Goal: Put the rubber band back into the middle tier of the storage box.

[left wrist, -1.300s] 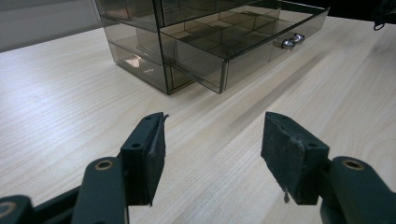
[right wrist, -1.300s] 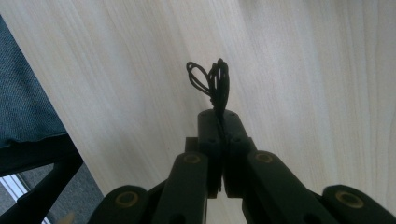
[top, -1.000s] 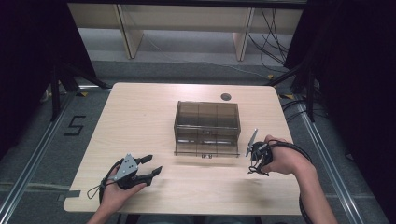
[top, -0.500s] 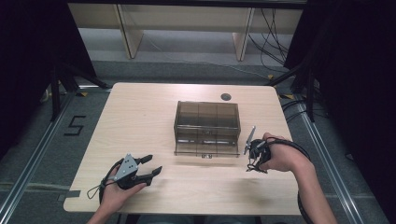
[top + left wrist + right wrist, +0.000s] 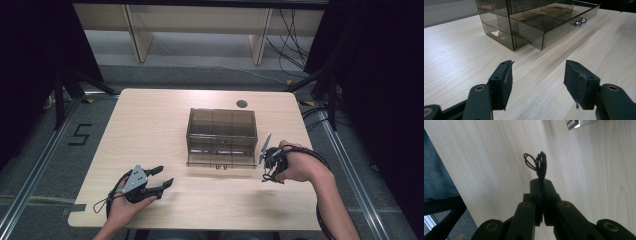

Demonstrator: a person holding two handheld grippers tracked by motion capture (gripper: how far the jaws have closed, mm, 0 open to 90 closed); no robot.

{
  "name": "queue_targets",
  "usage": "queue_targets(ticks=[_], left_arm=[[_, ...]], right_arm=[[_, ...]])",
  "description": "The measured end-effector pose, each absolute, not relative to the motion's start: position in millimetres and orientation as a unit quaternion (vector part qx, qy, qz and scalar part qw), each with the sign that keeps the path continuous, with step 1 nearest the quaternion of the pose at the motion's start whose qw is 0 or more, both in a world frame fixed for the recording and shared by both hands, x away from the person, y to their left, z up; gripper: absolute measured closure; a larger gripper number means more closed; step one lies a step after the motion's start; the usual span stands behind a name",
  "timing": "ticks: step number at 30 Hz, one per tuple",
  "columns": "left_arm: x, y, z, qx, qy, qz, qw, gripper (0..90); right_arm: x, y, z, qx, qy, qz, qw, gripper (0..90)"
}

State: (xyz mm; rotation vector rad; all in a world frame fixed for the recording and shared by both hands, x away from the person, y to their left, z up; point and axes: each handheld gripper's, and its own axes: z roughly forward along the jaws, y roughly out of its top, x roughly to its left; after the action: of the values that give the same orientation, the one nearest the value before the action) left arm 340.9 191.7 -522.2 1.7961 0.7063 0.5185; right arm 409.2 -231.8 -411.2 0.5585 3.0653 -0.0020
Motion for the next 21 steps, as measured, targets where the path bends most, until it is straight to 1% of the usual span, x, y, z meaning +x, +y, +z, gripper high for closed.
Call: queue_targets(ticks=[21], left_arm=[[341.0,191.9,-522.2,0.756,0.297,0.218,0.541,39.4]], right_arm=[[416.0,-221.4,-405.0,0.173,0.985,-0.004,0.013,89.1]])
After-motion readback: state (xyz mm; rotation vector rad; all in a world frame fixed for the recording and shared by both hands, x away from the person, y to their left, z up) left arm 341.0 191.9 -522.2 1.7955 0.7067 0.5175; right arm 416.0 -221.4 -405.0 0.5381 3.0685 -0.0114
